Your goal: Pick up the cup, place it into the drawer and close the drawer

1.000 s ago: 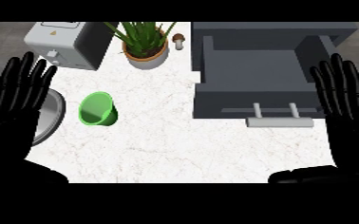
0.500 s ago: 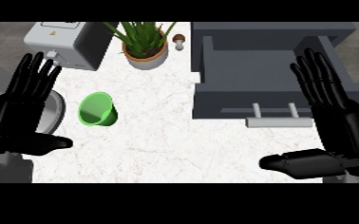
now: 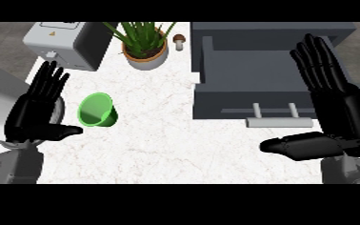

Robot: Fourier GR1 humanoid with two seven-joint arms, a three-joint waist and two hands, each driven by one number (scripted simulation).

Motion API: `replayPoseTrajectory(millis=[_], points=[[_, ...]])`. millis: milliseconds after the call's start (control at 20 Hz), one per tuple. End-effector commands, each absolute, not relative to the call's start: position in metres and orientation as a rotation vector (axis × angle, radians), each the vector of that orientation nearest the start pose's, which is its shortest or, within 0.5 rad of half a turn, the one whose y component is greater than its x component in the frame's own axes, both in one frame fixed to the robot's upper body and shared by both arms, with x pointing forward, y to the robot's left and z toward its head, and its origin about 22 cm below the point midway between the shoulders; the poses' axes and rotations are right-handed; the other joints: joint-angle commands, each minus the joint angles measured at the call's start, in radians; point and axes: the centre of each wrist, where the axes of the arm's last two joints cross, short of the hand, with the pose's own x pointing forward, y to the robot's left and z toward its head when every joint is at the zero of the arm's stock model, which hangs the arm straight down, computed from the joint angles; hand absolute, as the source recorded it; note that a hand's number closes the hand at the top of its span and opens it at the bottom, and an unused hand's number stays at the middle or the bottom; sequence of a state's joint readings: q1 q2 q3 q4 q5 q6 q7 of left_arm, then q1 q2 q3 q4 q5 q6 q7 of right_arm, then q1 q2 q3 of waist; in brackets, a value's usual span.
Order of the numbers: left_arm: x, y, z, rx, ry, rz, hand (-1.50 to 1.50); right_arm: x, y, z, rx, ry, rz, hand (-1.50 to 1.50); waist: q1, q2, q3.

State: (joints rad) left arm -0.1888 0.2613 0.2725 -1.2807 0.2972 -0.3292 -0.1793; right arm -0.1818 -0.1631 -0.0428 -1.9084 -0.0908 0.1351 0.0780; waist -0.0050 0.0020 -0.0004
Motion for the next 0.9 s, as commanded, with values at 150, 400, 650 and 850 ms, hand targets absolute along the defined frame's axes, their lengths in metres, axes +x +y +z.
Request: replayPoseTrajectory(millis=[150, 400, 650, 850], points=[[0.29, 0.357, -0.043, -0.081, -1.641, 0.057, -1.5, 0.27, -0.244, 0.141, 0.06, -2.014, 0.261, -1.5, -0.002, 0.001, 0.0], [0.284, 0.374, -0.074, -0.071, -1.639, 0.052, -1.5, 0.274, -0.244, 0.136, 0.064, -2.008, 0.252, -1.5, -0.003, 0.001, -0.001], [0.284, 0.372, -0.095, -0.034, -1.603, 0.055, -1.5, 0.264, -0.252, 0.141, 0.052, -2.008, 0.273, -1.5, -0.006, 0.001, -0.001], [0.274, 0.376, -0.11, 0.003, -1.619, 0.036, -1.5, 0.264, -0.249, 0.152, 0.075, -2.003, 0.269, -1.5, -0.019, 0.006, -0.003]])
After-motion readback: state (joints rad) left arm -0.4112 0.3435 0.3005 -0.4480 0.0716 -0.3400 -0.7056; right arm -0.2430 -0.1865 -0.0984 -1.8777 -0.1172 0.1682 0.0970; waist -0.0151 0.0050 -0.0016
